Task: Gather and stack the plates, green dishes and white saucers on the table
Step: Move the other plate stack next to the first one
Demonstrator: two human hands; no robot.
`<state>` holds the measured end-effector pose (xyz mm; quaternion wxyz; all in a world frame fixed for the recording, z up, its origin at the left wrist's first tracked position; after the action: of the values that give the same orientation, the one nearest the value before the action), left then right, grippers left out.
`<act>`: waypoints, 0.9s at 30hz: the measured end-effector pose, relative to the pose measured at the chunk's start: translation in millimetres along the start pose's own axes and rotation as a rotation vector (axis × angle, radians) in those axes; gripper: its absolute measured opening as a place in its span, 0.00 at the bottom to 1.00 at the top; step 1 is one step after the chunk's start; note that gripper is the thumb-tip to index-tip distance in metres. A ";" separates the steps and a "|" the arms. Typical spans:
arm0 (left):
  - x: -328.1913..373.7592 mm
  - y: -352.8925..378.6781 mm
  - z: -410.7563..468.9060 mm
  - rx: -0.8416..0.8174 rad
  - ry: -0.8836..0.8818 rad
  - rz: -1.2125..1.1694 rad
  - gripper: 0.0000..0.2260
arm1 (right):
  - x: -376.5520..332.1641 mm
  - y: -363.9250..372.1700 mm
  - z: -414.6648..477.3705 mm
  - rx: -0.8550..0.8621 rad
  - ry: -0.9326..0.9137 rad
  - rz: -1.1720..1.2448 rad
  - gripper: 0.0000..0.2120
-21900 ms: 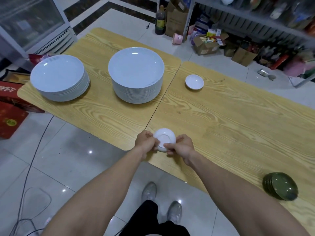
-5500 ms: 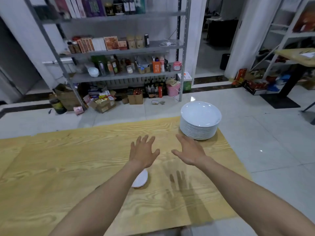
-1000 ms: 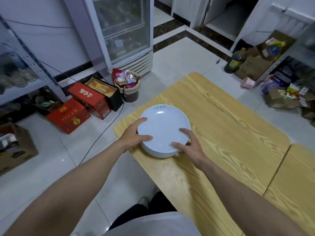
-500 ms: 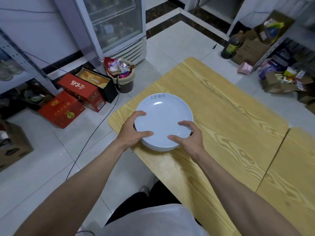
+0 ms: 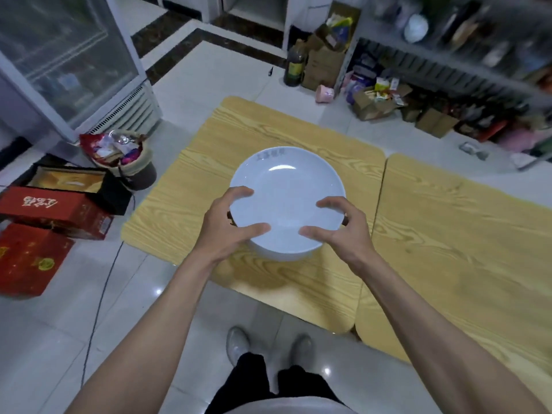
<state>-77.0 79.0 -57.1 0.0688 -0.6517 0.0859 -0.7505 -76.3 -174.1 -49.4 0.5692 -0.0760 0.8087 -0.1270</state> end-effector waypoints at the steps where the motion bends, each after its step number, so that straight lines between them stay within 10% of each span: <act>1: 7.7 14.7 1.6 -0.031 0.012 -0.005 0.30 | 3.8 -16.1 -7.4 0.027 0.012 0.024 0.25; 27: 193.2 508.0 -156.2 -0.570 0.160 -0.138 0.28 | 193.4 -490.9 -254.7 0.518 0.068 0.217 0.23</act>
<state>-263.3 -452.2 -2.7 -0.1750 -0.5879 0.2540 -0.7479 -392.2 -664.9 1.0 0.5525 0.1634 0.7713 -0.2705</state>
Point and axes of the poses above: each hand's wrist, its own z-axis towards the middle knuckle, its own y-axis out of the palm, x = y × z, the point moved 5 cm from there along z, towards the middle knuckle, and after that the axes turned 13 degrees about y, right-handed, at the moved point
